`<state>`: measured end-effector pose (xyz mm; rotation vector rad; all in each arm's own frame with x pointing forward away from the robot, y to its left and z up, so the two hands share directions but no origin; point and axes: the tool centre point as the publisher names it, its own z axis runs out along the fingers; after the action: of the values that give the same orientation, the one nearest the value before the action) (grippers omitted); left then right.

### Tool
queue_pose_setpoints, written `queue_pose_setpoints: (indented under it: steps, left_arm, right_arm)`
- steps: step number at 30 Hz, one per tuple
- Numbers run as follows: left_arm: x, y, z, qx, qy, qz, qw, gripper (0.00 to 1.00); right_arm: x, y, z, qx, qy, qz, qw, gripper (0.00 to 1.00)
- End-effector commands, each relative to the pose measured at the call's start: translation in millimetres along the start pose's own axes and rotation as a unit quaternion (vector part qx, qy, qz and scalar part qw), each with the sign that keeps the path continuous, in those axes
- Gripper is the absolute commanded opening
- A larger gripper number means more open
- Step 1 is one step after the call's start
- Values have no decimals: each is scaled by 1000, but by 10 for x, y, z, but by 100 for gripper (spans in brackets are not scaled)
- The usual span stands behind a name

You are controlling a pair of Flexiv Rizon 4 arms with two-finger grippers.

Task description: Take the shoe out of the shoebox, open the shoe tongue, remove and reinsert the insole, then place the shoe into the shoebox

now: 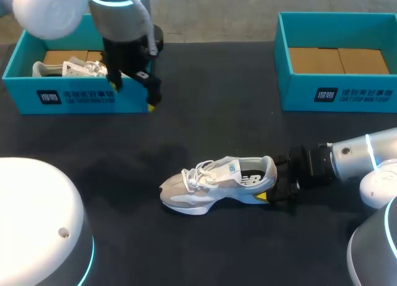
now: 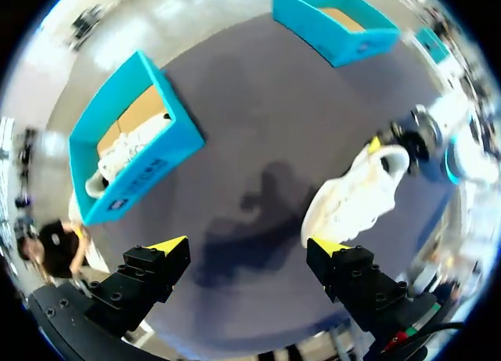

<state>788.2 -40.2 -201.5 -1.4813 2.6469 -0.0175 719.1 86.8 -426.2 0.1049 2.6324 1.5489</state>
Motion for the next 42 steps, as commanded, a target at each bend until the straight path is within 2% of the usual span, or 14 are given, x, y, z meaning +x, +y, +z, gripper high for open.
queue_pose_setpoints:
  steps: [1, 4, 7, 15, 24, 26, 27, 32, 41, 42]
  left_arm:
    - [233, 21, 65, 5, -12, -25, 1000, 100]
    - [333, 26, 81, 12, -20, -34, 999, 100]
    - [528, 25, 112, 19, -19, -31, 999, 100]
    - [810, 54, 189, 18, -20, -45, 999, 100]
    - [1294, 90, 342, 14, -14, -43, 999, 100]
    - [1308, 89, 349, 13, -15, -43, 999, 100]
    - [1416, 84, 386, 16, -21, -51, 998, 100]
    - [1562, 57, 416, 27, -21, -76, 997, 100]
    - [1745, 8, 484, 25, -22, -92, 995, 100]
    - [1809, -6, 518, 25, -22, -90, 995, 100]
  right_arm:
    - [-2, -4, 31, 1, -2, 0, 1000, 0]
    - [-2, -4, 31, 1, -2, 0, 1000, 0]
    - [-2, -4, 31, 1, -2, 0, 1000, 0]
    - [-2, -4, 31, 1, -2, 0, 1000, 0]
    - [-2, -4, 31, 1, -2, 0, 1000, 0]
    - [-2, -4, 31, 1, -2, 0, 1000, 0]
    - [-2, -4, 31, 1, -2, 0, 1000, 0]
    - [-2, -4, 31, 1, -2, 0, 1000, 0]
    - [-2, -4, 31, 1, -2, 0, 1000, 0]
    - [-2, -4, 31, 1, -2, 0, 1000, 0]
